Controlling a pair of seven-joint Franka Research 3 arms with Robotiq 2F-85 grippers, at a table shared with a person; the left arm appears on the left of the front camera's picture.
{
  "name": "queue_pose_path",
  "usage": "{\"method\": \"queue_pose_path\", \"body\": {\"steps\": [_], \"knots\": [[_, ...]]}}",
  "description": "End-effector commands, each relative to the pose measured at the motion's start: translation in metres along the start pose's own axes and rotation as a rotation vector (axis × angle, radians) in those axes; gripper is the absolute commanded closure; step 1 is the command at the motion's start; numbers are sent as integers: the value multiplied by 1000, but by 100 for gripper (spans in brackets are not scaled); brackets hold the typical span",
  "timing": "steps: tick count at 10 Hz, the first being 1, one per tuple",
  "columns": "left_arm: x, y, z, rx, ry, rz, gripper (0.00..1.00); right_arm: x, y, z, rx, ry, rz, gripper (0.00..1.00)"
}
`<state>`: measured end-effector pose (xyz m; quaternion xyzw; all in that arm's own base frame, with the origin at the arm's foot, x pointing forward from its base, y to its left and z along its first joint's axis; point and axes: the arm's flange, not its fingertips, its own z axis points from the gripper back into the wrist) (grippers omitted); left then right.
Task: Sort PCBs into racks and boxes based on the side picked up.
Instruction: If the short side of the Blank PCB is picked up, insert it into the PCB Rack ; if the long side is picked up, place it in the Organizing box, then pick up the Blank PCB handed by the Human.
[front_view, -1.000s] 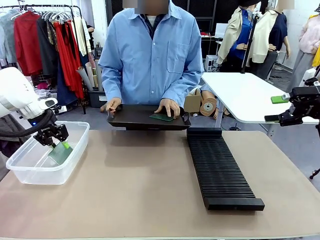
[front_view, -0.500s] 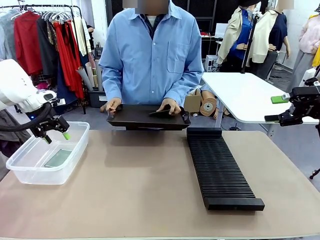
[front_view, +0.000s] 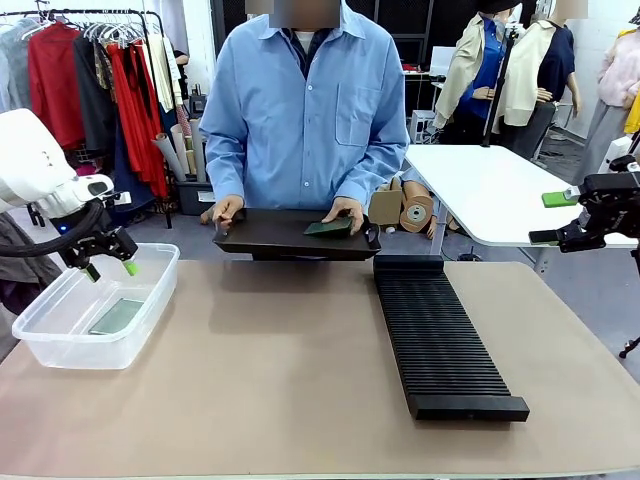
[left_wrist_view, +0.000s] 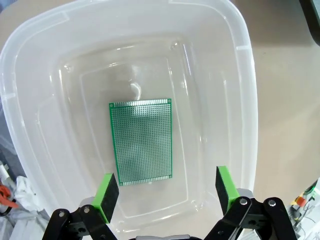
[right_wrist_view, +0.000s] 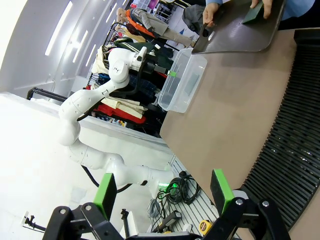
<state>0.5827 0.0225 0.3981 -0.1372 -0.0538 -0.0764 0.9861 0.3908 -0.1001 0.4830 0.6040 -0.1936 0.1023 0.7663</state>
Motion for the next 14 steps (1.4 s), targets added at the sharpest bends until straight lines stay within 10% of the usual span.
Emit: {"method": "queue_pose_path", "body": {"steps": [1, 6, 14], "knots": [[-7, -2, -1, 7, -5, -3, 0, 1, 2, 0, 5, -1, 5, 0], [-6, -4, 5, -59, -20, 10, 0, 1, 2, 0, 5, -1, 5, 0], [-17, 7, 74, -788, -199, -31, 0, 1, 2, 0, 5, -1, 5, 0]]}}
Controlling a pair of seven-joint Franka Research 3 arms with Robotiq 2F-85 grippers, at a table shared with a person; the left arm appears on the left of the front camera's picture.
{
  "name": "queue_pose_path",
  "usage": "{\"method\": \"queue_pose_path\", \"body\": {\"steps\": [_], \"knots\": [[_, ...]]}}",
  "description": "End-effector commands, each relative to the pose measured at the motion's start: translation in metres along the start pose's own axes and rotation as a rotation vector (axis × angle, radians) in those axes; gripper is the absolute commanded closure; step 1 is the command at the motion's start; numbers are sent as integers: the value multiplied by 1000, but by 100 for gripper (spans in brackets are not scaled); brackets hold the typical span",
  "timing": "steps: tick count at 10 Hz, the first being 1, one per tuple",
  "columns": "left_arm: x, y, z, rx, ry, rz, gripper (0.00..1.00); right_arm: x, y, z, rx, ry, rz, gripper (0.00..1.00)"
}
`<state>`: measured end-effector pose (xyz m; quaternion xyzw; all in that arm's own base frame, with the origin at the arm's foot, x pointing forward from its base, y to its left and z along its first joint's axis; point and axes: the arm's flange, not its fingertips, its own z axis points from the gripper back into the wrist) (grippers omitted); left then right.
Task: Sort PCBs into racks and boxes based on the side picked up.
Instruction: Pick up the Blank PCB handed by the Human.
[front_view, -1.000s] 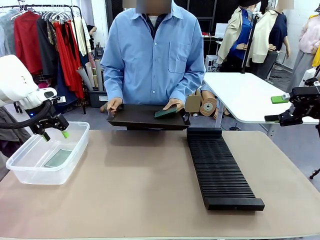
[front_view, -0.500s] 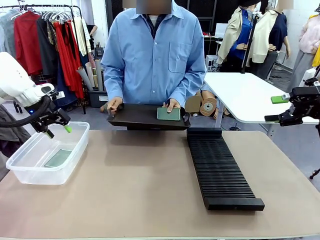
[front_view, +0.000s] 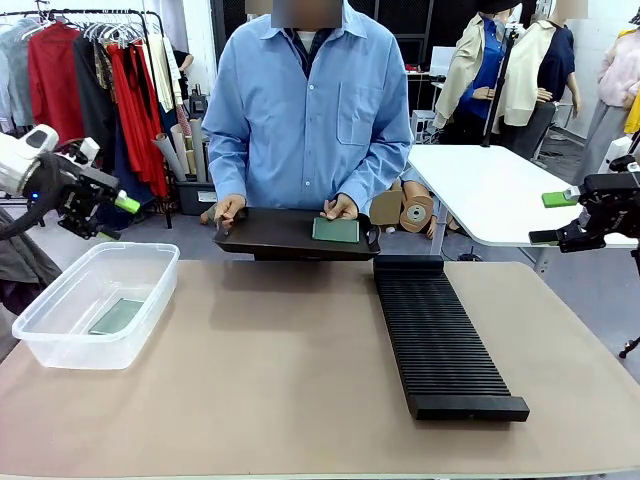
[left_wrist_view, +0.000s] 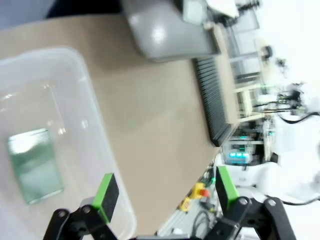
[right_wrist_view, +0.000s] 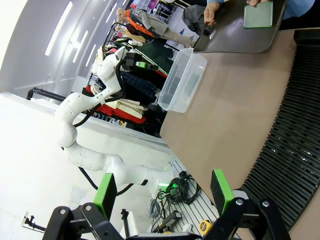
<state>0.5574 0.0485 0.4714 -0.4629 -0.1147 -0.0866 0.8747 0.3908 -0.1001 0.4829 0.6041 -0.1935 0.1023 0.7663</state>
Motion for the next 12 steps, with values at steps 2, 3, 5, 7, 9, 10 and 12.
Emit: {"method": "queue_pose_path", "body": {"steps": [2, 3, 5, 7, 9, 10, 12], "knots": [[4, 8, -9, -213, -57, -1, 0, 1, 2, 0, 5, -1, 5, 0], [4, 7, -13, -281, -52, -1, 0, 1, 2, 0, 5, -1, 5, 0], [6, 5, -20, -320, -64, -26, 0, 1, 2, 0, 5, -1, 5, 0], [6, 3, -20, -403, -84, -33, 0, 1, 2, 0, 5, -1, 5, 0], [5, 6, -23, -402, -62, -25, 0, 1, 2, 0, 5, -1, 5, 0], [5, 7, -23, -397, -56, -22, 0, 1, 2, 0, 5, -1, 5, 0], [3, 3, -26, -379, -61, -3, 0, 1, 2, 0, 5, -1, 5, 0]]}}
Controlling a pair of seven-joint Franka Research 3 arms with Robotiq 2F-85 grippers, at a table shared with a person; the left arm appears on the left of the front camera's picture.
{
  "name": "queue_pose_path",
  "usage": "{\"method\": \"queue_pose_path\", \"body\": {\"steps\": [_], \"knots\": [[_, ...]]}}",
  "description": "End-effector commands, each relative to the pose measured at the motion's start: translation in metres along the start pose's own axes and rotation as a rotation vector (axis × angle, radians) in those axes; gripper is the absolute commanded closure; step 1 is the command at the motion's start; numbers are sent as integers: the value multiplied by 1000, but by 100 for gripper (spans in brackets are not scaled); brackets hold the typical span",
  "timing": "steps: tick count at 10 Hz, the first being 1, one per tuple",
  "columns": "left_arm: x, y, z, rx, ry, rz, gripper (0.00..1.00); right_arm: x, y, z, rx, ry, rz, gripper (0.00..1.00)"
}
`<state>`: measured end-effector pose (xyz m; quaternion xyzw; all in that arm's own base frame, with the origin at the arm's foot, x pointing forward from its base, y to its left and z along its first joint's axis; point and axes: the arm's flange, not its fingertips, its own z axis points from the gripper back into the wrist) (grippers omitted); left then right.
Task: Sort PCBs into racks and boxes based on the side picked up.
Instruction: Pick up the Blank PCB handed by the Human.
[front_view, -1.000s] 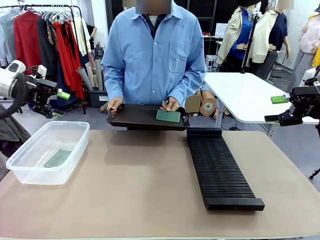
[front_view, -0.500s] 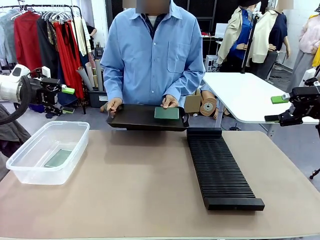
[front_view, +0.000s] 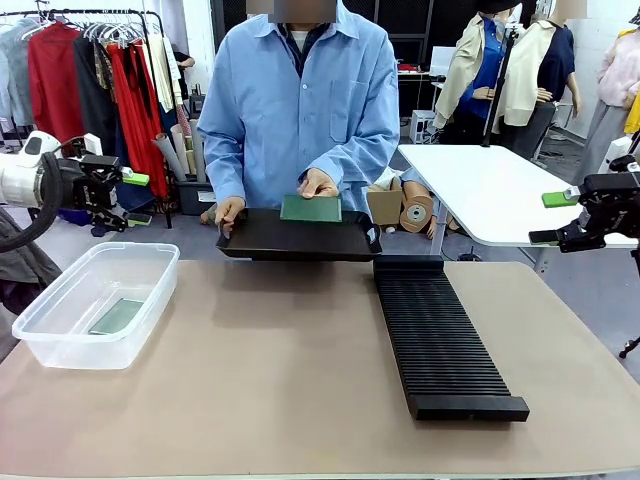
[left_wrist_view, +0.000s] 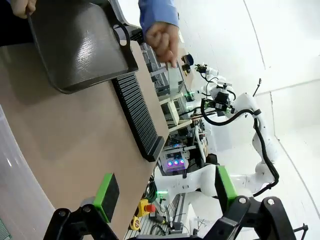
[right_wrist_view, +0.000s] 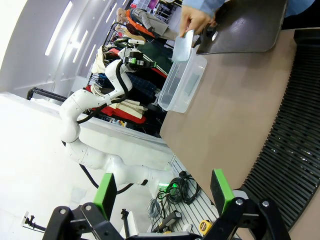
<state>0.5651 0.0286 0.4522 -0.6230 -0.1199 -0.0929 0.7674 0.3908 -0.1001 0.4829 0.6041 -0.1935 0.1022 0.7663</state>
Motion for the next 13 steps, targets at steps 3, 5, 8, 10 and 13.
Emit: {"method": "queue_pose_path", "body": {"steps": [3, 5, 8, 10, 13], "knots": [[1, -3, 1, 3, -4, -6, 0, 1, 2, 0, 5, -1, 5, 0], [1, -3, 1, 3, -4, -6, 0, 1, 2, 0, 5, -1, 5, 0], [1, -3, 1, 3, -4, -6, 0, 1, 2, 0, 5, -1, 5, 0], [1, -3, 1, 3, -4, -6, 0, 1, 2, 0, 5, -1, 5, 0], [1, -3, 1, 3, -4, -6, 0, 10, -4, -23, 33, 11, -9, 0]]}}
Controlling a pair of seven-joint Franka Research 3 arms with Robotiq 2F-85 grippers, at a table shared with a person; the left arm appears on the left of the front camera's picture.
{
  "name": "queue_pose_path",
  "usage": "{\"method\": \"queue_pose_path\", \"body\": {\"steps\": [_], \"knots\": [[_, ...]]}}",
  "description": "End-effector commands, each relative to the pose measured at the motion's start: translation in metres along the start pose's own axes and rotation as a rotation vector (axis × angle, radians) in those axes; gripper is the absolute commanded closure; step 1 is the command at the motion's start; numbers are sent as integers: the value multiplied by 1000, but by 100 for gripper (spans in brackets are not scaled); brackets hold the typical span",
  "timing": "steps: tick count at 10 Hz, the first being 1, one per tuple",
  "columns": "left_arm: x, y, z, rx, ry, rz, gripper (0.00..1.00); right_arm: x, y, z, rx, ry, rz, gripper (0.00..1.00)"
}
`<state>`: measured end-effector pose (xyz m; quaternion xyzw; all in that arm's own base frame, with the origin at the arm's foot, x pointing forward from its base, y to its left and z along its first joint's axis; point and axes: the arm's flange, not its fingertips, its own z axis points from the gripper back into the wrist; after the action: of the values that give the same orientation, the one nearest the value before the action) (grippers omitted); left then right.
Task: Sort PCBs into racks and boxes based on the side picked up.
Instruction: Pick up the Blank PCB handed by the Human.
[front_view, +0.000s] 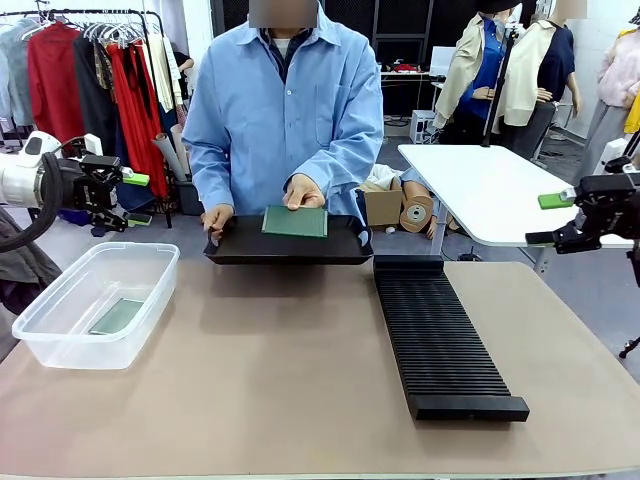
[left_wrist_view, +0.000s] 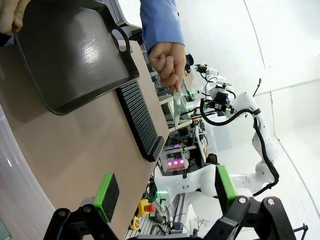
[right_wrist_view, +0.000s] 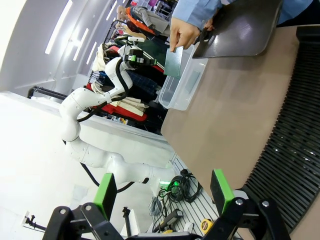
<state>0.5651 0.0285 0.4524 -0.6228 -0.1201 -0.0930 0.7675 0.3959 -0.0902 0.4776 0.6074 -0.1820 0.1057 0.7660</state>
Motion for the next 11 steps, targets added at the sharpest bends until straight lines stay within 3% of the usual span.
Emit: {"method": "queue_pose_path", "body": {"steps": [1, 5, 11], "knots": [[0, -3, 1, 2, -4, -6, 0, 12, 2, -21, 32, -10, 9, 0], [0, -3, 1, 2, -4, -6, 0, 27, -2, -62, 70, 49, 3, 0], [0, -3, 1, 2, -4, -6, 0, 61, -26, -164, 93, 78, 11, 0]]}}
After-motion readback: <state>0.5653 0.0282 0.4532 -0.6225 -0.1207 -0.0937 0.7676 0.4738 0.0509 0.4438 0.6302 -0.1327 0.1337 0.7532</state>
